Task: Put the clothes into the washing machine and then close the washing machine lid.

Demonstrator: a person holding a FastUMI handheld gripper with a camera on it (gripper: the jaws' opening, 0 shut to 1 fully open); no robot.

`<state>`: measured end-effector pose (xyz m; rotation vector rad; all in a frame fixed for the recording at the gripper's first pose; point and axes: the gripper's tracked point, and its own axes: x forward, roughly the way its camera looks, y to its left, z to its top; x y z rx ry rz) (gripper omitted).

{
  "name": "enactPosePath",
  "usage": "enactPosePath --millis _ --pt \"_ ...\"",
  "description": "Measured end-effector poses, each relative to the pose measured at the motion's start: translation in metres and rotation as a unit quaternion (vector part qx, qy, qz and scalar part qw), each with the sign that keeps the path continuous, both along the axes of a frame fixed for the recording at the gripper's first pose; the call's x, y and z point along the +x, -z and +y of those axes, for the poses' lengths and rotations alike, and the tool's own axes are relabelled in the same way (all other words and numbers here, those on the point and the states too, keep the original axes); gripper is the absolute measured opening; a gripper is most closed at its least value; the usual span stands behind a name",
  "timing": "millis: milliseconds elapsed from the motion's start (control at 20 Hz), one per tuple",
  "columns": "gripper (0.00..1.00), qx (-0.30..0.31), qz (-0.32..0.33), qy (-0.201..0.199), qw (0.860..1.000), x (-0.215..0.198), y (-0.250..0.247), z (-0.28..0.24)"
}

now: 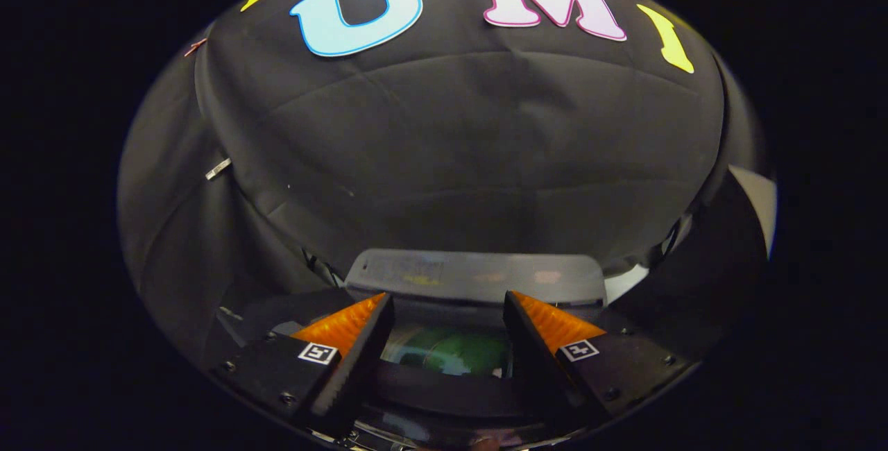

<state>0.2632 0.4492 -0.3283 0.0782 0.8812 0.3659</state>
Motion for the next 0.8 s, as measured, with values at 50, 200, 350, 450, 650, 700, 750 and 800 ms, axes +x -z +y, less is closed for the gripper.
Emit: enactPosePath --millis 50,200,350,450,650,700,750,800 --pt "1.00 -0.001 -0.002 -0.004 1.000 -0.010 0.003 -0.002" --pt "1.00 -0.002 -0.026 -0.017 1.000 -0.020 -0.003 -0.008" --pt "1.00 0.003 -0.029 -0.026 0.999 -0.041 -0.004 -0.011" --pt "1.00 0.000 -0.033 -0.032 0.999 -0.046 -0.007 -0.012" --pt "1.00 -0.001 -0.047 -0.036 0.998 -0.054 -0.016 -0.012" --pt "1.00 -0.003 -0.056 -0.035 0.998 -0.055 -0.023 -0.014" --pt "1.00 -0.001 -0.064 -0.033 0.997 -0.057 -0.028 -0.015" --pt "1.00 0.001 -0.071 -0.031 0.997 -0.059 -0.032 -0.016"
